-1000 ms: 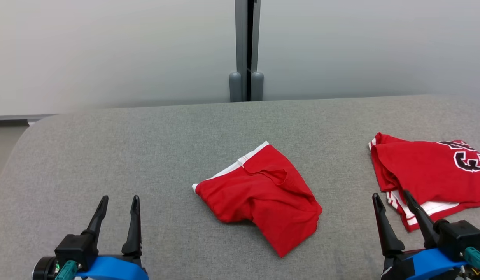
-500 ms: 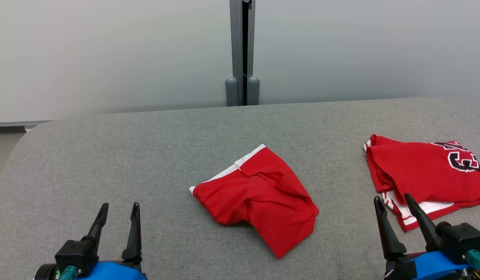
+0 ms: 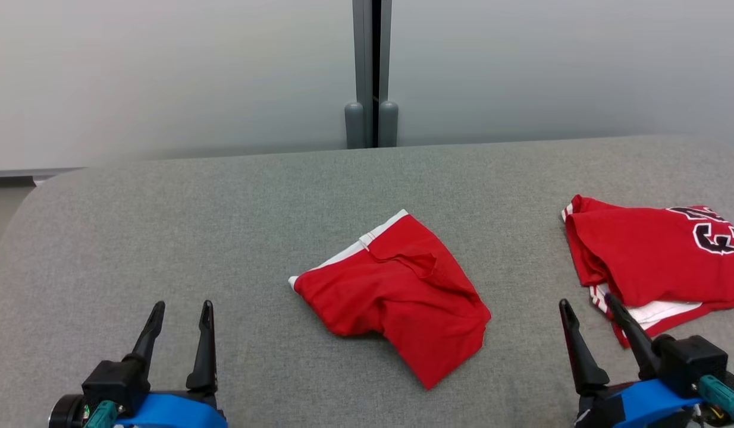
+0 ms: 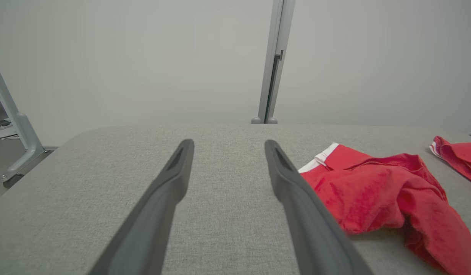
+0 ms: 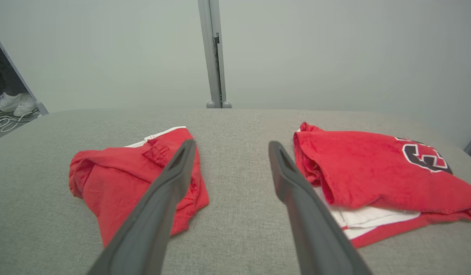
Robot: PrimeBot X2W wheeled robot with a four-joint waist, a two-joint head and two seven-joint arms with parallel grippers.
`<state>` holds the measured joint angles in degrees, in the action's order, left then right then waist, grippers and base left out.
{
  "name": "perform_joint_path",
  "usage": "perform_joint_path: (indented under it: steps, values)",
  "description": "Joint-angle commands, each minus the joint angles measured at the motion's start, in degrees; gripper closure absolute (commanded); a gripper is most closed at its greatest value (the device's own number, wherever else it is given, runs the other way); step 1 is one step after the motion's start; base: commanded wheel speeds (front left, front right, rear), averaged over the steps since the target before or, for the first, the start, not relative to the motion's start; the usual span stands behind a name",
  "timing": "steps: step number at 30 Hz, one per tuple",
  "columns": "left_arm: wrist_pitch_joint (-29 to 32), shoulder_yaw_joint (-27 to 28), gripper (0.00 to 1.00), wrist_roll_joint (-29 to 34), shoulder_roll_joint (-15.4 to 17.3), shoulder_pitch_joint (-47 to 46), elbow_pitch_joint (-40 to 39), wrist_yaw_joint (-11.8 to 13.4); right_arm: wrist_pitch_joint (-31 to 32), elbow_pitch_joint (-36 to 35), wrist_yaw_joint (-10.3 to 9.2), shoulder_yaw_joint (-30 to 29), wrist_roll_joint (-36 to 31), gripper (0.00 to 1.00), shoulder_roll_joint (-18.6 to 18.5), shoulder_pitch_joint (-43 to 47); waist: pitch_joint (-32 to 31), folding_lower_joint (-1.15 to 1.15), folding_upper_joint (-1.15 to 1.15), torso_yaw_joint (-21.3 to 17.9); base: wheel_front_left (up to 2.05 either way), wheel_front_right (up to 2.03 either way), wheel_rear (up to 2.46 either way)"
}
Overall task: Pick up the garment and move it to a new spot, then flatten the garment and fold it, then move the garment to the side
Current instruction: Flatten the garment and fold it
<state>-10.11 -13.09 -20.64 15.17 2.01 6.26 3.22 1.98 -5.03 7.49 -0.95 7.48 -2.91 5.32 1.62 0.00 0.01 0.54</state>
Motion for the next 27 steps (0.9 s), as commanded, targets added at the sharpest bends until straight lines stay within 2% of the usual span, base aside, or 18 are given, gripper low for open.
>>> perform_joint_path:
  steps: [1, 7, 11, 19, 20, 21, 27]
  values:
    - [0.0, 0.2, 0.00, 0.0, 0.3, -1.4, -0.3, 0.2, 0.1, 0.1, 0.01, 0.3, -0.5, 0.00, 0.0, -1.2, 0.9, 0.00, -0.01, 0.6, 0.00, 0.00, 0.00]
    - [-1.0, -0.6, 0.00, 0.7, -0.2, -6.2, -0.8, -0.6, -0.1, 4.2, 0.01, 4.8, 0.2, 0.00, -1.3, -6.8, 7.2, 0.00, -0.01, 3.4, 0.00, 0.00, 0.00]
    - [-2.1, -1.4, 0.00, 1.1, -1.0, -9.9, 0.2, -1.2, -0.6, 9.6, 0.01, 8.8, 0.6, 0.00, -2.3, -12.5, 11.0, 0.00, -0.01, 5.8, 0.00, 0.00, 0.00]
    - [-3.8, -2.4, 0.00, 1.3, -2.8, -13.7, 3.8, -2.4, -1.4, 21.6, 0.01, 13.1, 1.5, 0.00, -3.2, -22.2, 14.1, 0.00, -0.01, 8.1, 0.00, 0.00, 0.00]
    - [-4.0, -2.4, 0.00, 1.3, -2.9, -13.9, 4.1, -2.5, -2.1, 22.4, 0.00, 12.7, 1.6, 0.52, -3.2, -23.1, 14.2, 0.00, -0.01, 8.2, 0.00, 0.00, 0.00]
    - [-4.2, -2.4, 0.00, 1.3, -3.0, -14.1, 4.4, -2.5, -2.9, 23.1, 0.01, 12.4, 2.0, 1.00, -3.0, -23.5, 14.2, 0.00, -0.01, 8.2, 0.00, 0.00, 0.00]
    - [-4.6, -1.9, 0.00, 1.5, -2.7, -14.0, 5.5, -2.5, -7.1, 23.8, 0.01, 8.0, 5.3, 1.00, -1.5, -22.2, 13.3, 0.00, -0.01, 6.7, 0.00, 0.00, 0.00]
